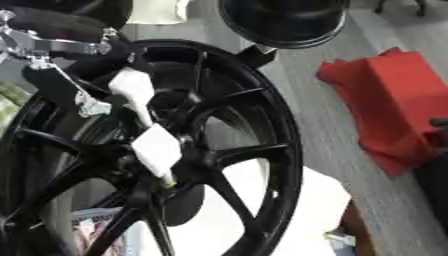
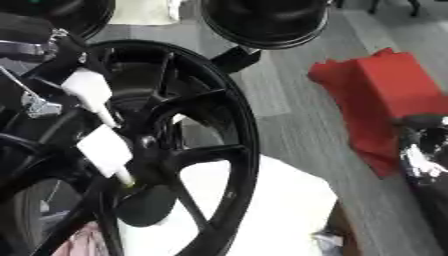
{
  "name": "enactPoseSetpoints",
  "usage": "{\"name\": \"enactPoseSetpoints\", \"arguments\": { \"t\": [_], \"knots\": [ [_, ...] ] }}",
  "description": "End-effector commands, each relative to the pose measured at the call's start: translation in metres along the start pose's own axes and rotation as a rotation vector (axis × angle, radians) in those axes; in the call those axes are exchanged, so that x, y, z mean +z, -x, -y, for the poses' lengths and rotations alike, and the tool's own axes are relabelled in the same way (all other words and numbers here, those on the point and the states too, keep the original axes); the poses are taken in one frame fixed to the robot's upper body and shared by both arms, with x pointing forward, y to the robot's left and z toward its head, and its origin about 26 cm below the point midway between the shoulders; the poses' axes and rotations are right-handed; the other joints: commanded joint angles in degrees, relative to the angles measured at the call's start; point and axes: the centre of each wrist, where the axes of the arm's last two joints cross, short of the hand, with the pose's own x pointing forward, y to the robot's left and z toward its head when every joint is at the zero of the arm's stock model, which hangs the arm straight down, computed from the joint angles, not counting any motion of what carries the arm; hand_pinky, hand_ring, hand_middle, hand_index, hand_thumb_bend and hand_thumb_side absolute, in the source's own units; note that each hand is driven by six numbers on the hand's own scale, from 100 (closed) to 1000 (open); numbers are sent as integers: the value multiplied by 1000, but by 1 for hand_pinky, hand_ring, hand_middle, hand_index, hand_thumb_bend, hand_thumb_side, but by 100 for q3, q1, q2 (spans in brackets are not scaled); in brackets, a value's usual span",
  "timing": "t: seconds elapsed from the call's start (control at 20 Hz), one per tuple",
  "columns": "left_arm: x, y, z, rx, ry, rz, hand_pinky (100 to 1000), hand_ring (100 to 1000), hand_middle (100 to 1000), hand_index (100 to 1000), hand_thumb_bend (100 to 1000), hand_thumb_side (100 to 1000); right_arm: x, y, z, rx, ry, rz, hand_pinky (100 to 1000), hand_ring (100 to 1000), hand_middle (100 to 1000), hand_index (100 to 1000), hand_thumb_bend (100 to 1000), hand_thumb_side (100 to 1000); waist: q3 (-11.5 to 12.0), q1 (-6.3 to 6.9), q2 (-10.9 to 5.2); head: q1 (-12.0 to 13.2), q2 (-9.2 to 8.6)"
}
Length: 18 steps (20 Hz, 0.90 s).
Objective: Pull the pin out of the wheel hub.
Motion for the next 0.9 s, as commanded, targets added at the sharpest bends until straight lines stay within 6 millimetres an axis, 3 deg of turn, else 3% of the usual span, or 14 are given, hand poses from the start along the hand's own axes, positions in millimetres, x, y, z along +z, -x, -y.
{"name": "enactPoseSetpoints", "arguments": {
  "t": [0.05,0.5,0.9],
  "knots": [
    [14,0,-11,-125,133,67,805,664,484,568,100,211,-3,-8,2,12,1,23,959,740,512,645,153,165,-4,-17,-85,-21,-75],
    [14,-5,-17,-72,96,74,753,590,403,451,100,199,-2,-8,3,7,7,19,958,739,511,644,150,167,-2,-29,-81,-31,-97],
    [21,-11,-33,-14,23,85,717,540,349,379,100,261,-2,-8,4,10,18,12,957,739,511,644,147,174,25,-36,-99,-34,-90]
  ]
}}
